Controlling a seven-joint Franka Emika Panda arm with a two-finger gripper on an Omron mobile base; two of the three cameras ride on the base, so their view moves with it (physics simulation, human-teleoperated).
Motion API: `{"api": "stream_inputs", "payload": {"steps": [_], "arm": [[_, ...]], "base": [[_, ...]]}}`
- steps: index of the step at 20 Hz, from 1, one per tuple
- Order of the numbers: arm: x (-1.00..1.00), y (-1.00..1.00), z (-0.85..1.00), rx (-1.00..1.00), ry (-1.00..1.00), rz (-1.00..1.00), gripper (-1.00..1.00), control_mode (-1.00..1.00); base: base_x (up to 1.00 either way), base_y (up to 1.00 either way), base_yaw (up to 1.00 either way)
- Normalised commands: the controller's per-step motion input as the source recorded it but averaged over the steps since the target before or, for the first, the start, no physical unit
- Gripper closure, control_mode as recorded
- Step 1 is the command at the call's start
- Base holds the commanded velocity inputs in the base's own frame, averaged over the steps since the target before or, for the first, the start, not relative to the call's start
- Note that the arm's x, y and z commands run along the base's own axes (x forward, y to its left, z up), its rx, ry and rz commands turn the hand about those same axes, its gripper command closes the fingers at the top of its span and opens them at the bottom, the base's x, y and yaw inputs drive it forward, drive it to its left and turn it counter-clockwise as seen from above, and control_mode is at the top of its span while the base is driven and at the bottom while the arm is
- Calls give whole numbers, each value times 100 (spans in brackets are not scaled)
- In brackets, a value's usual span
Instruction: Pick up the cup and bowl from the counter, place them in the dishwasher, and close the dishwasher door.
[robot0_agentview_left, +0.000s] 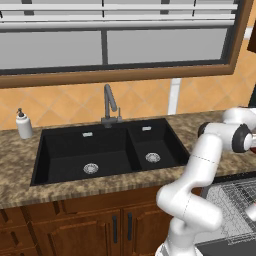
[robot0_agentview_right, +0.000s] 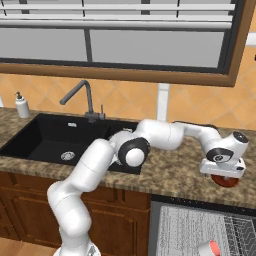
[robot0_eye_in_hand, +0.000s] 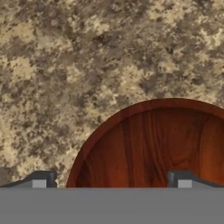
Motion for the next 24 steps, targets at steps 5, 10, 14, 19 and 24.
{"api": "stream_inputs", "payload": {"steps": [5, 10, 14, 19, 24], "arm": [[0, 2, -5, 0, 0, 0, 100, -100], [0, 0, 0, 0, 0, 0, 100, -100], [0, 0, 0, 0, 0, 0, 100, -100], [-28, 0, 26, 0, -1, 0, 100, -100], [-74, 12, 45, 0, -6, 9, 100, -100]], "base": [[0, 0, 0], [0, 0, 0], [0, 0, 0], [0, 0, 0], [0, 0, 0]]}}
